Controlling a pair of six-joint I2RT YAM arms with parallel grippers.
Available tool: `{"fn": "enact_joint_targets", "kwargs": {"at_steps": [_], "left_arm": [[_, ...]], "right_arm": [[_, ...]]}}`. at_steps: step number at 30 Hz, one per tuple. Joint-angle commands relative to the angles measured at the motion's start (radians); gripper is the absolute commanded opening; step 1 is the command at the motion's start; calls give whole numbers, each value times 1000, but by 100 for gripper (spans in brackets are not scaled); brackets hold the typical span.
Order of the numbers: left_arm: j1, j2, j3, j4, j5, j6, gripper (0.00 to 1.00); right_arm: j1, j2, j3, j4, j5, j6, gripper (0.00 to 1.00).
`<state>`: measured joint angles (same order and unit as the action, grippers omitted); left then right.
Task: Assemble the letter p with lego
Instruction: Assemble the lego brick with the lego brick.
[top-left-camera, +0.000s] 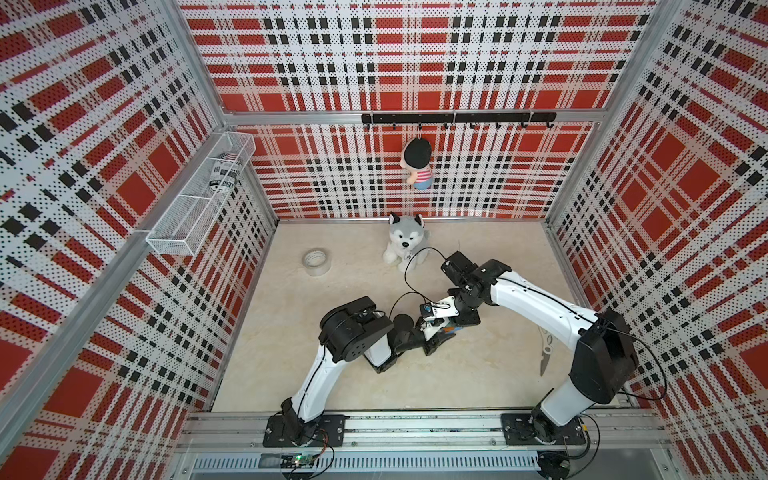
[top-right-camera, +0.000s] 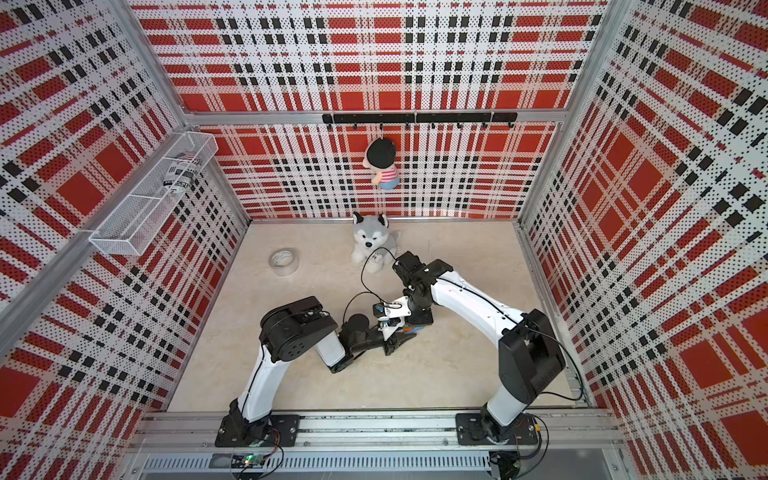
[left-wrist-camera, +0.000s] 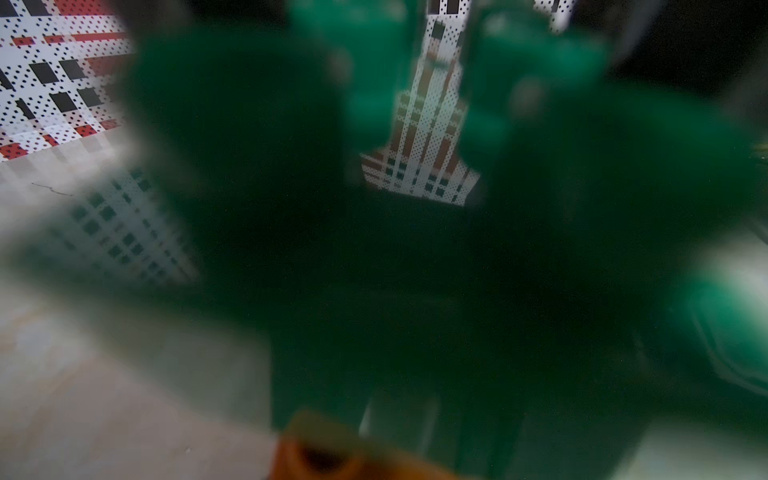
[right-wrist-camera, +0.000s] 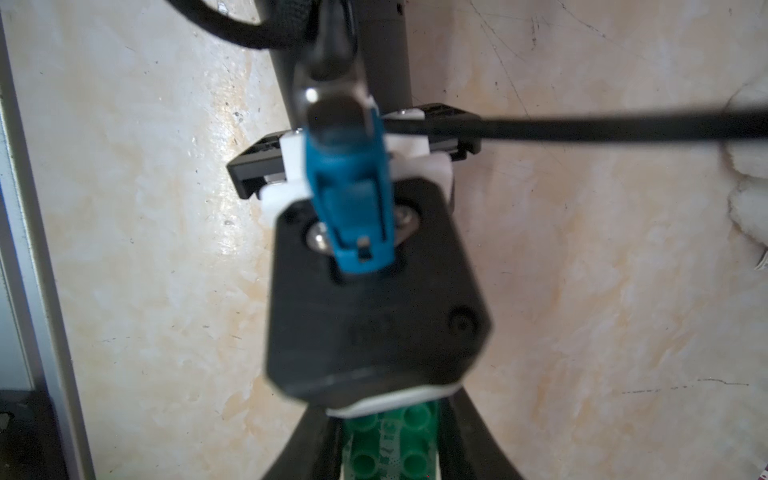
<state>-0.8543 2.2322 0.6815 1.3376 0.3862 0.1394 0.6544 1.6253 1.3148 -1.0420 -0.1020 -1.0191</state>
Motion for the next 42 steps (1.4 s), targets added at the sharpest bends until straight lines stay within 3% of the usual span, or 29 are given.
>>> {"fn": "enact_joint_targets", "kwargs": {"at_steps": [1, 20, 29, 36, 42], "left_arm": [[-2, 61, -7, -165, -10, 15, 0], [0, 68, 1, -202, 5, 38, 0], [23, 63, -17, -217, 114, 126, 0], [53, 83, 44, -342, 215, 152, 0], [64, 93, 65, -385, 237, 158, 0]], "right_arm": [[8, 15, -15, 15, -29, -16, 6], [-13, -4, -47, 39, 7, -32, 5], [-30, -42, -70, 45, -9, -45, 5], [-53, -72, -89, 51, -25, -47, 5], [-65, -86, -105, 62, -44, -51, 6]]}}
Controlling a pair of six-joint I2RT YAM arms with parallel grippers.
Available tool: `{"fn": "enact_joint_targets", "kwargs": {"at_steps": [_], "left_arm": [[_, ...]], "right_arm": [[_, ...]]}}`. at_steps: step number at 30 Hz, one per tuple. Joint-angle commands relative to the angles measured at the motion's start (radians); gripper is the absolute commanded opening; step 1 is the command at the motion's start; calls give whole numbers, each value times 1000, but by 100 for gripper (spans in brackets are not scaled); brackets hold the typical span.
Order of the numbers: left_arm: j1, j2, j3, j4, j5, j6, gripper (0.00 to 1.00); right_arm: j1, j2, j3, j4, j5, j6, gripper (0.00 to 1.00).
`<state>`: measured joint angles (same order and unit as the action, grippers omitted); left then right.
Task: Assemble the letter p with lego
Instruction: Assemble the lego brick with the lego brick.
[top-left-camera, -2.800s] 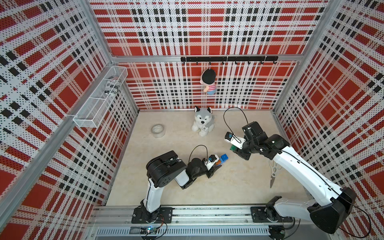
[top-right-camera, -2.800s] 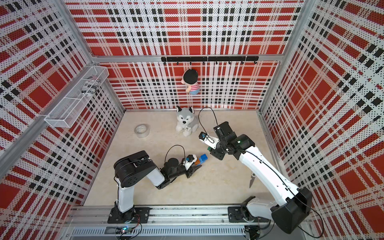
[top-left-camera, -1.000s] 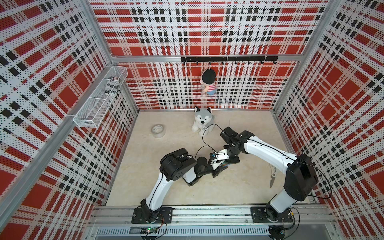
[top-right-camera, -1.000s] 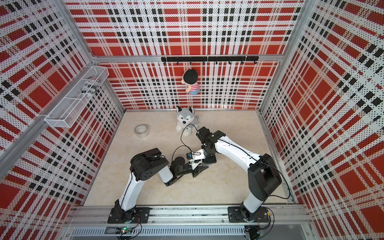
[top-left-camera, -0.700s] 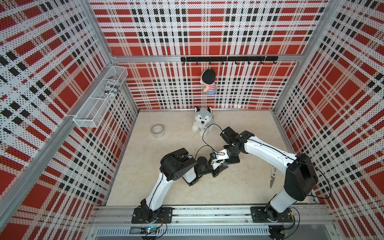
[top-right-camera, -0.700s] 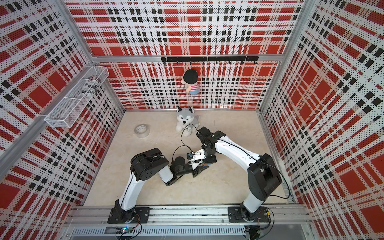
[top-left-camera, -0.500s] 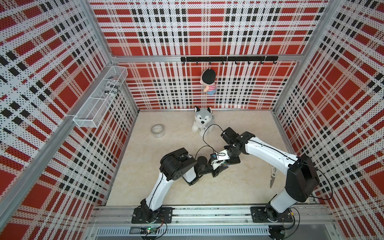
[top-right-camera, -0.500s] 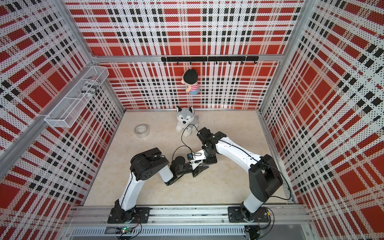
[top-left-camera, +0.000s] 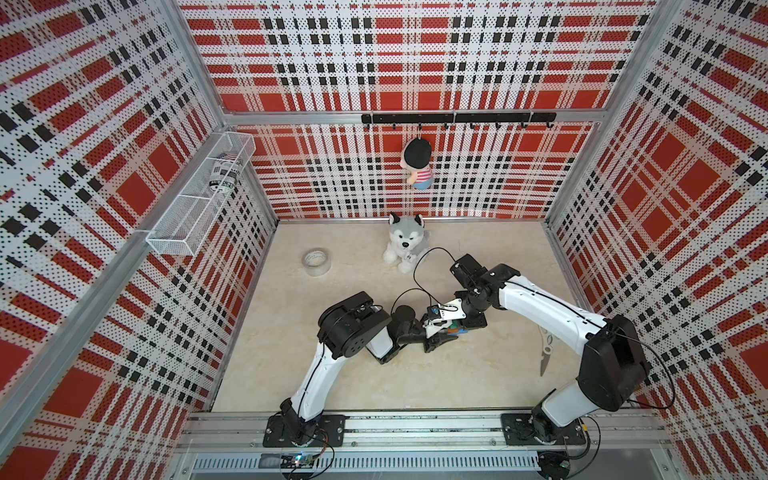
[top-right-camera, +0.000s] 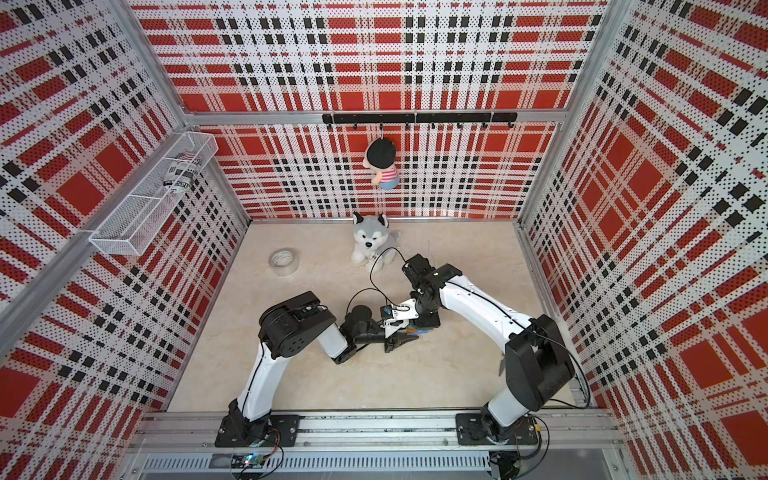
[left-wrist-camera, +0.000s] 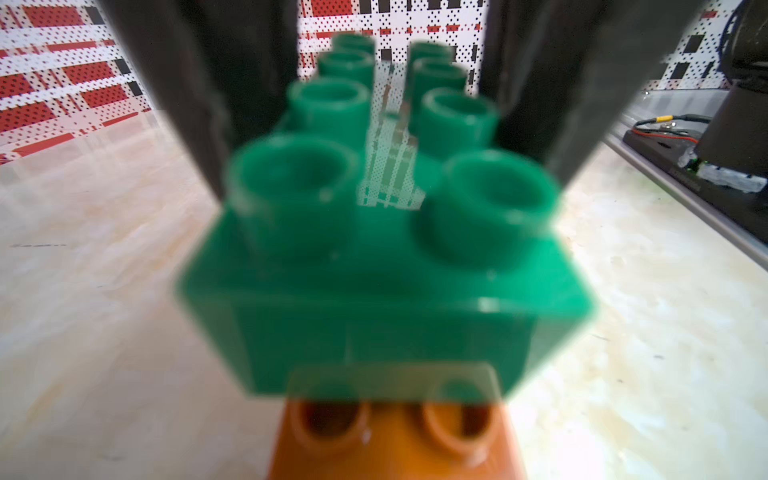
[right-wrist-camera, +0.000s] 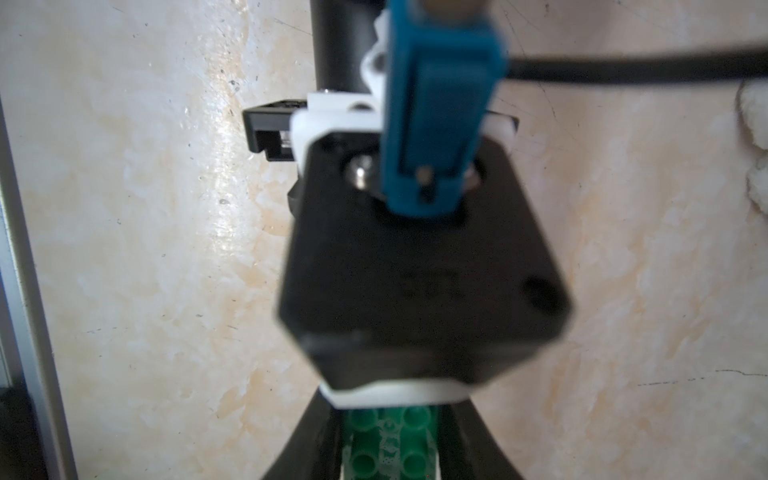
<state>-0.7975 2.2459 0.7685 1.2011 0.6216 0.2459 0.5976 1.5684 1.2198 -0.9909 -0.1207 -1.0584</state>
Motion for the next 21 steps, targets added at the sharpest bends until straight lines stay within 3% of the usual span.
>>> {"fn": "enact_joint_targets", "kwargs": {"at_steps": [1, 21], "left_arm": [[8, 81, -17, -257, 6, 53, 0], [11, 101, 21, -321, -13, 56, 0]], "right_arm": [[-9, -28, -12, 12, -27, -12, 6], [-25, -85, -83, 55, -26, 9, 6]]}}
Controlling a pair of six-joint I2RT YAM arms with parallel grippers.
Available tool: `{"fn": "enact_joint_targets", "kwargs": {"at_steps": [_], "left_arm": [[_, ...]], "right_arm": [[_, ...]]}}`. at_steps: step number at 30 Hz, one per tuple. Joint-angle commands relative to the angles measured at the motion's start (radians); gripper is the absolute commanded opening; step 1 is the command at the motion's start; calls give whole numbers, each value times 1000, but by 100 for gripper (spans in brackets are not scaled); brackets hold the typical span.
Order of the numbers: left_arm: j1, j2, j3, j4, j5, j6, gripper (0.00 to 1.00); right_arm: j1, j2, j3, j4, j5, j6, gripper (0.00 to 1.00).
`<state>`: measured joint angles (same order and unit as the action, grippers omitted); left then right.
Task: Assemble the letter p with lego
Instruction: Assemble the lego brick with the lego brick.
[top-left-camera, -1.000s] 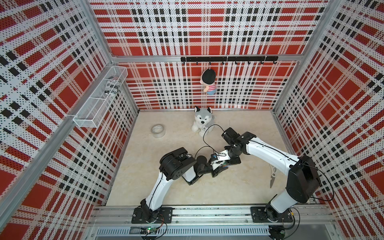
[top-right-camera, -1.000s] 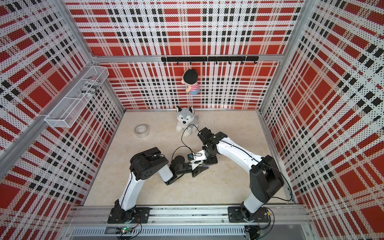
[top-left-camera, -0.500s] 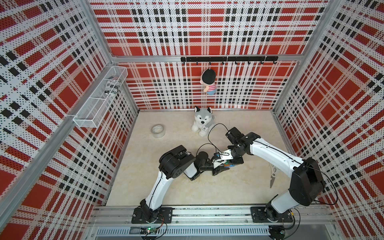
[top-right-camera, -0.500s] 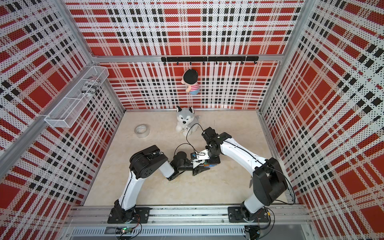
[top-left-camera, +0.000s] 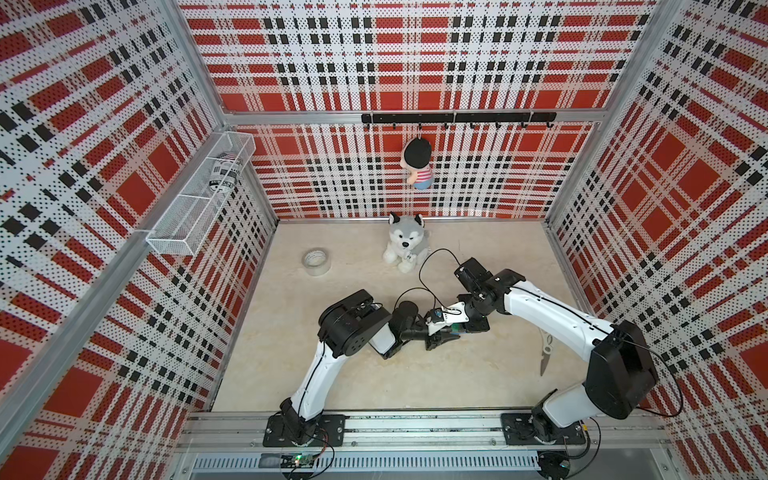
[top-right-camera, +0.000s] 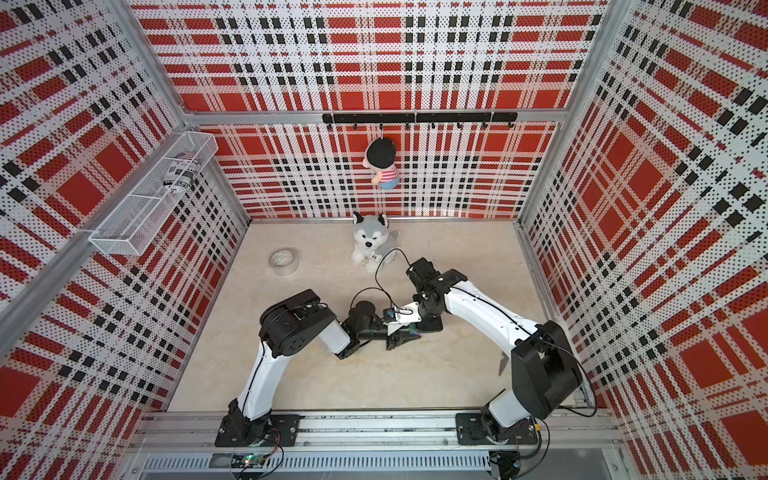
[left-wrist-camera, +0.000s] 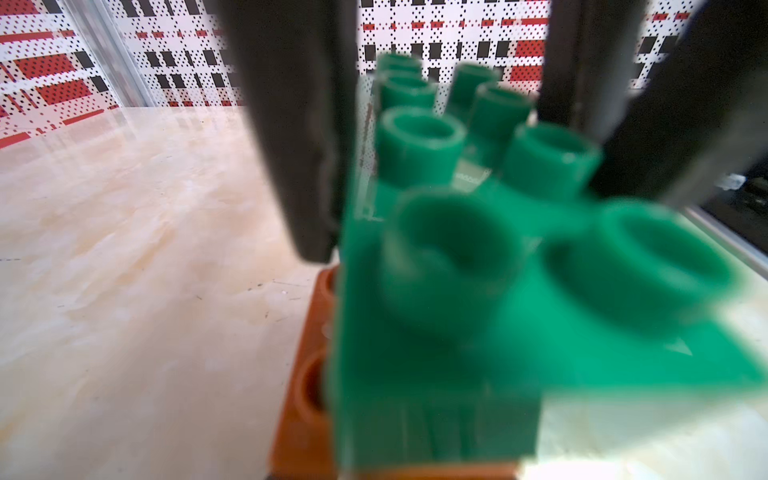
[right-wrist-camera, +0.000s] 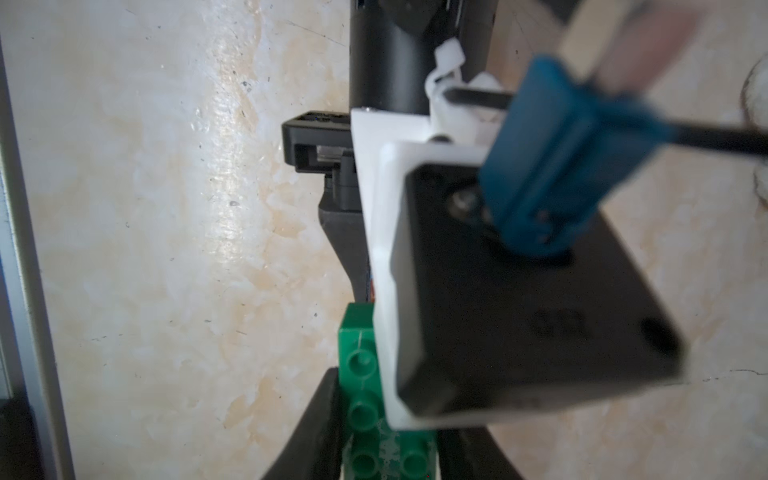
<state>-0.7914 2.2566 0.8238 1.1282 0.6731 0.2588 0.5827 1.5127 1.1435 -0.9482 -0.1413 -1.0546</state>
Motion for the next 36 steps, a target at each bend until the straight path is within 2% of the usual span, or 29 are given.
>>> {"fn": "enact_joint_targets", "kwargs": {"at_steps": [1, 23, 36], "left_arm": [[4, 91, -34, -249, -65, 42, 0], [9, 101, -26, -248, -75, 30, 0], [9, 101, -26, -248, -79, 27, 0]], "right_arm": [[-11, -29, -7, 15, -4, 6, 6], [-18, 14, -19, 22, -23, 38, 6], [-30, 14, -39, 42, 7, 45, 6]]}}
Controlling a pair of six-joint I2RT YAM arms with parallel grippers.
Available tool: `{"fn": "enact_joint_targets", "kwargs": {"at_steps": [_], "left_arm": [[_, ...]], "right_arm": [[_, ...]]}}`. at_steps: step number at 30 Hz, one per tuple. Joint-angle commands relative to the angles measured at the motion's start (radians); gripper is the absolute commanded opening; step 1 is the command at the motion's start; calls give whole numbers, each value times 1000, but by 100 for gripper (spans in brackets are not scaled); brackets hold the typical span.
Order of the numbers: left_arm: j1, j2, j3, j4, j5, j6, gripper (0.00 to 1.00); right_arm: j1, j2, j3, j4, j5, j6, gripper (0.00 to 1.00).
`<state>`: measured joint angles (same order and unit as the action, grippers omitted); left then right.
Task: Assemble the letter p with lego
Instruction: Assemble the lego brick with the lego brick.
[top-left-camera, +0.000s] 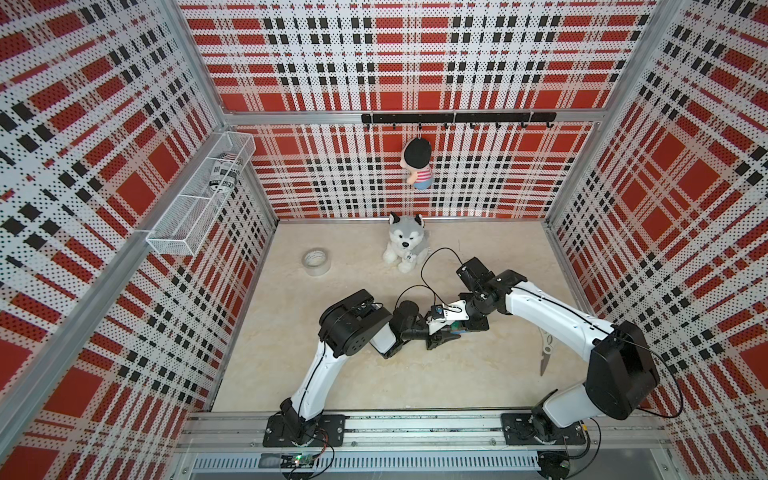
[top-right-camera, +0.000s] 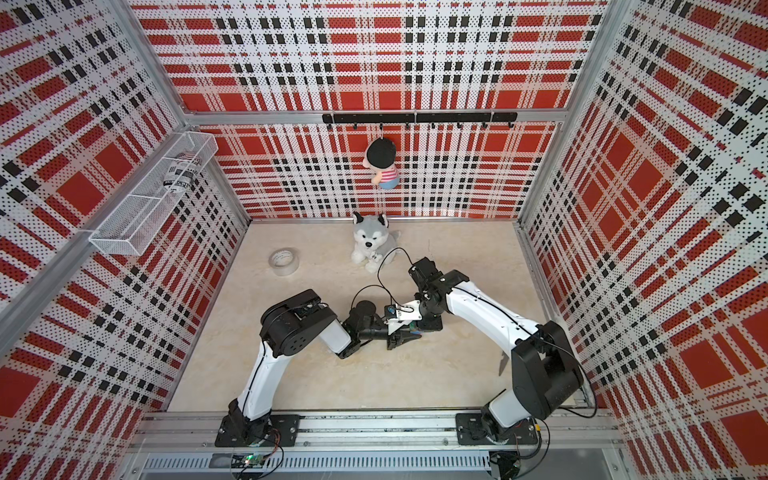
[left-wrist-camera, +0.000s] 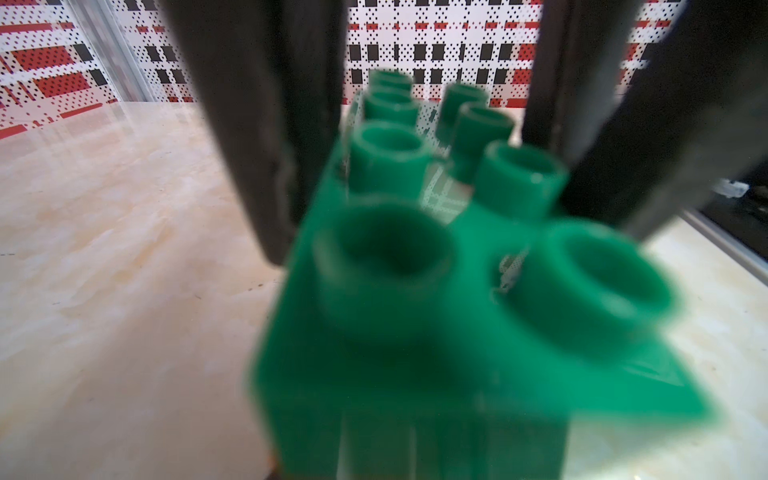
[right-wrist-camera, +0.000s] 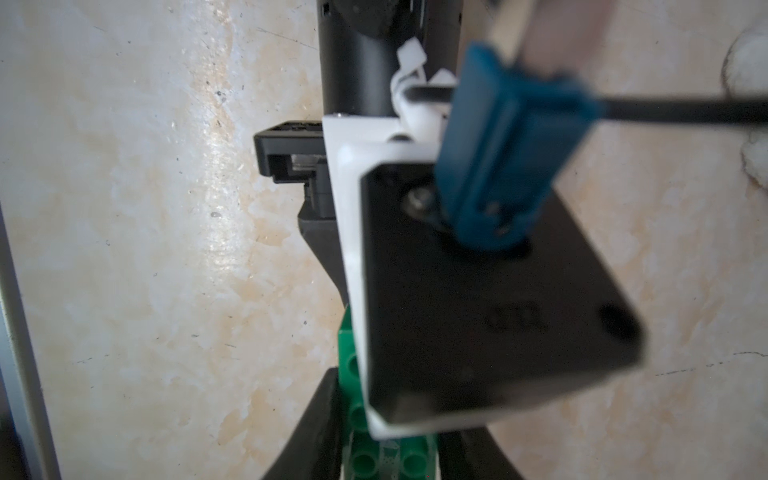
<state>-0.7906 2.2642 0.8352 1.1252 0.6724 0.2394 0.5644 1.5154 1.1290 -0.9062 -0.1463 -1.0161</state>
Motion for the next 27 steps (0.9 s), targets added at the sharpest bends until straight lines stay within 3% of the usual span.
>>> {"fn": "enact_joint_targets", "kwargs": {"at_steps": [1, 27], "left_arm": [[8, 94, -38, -245, -79, 47, 0], [13, 96, -39, -245, -92, 42, 0]], "right_arm": [[-14, 12, -23, -2, 16, 4, 6], [-18, 110, -23, -19, 37, -4, 6]]}}
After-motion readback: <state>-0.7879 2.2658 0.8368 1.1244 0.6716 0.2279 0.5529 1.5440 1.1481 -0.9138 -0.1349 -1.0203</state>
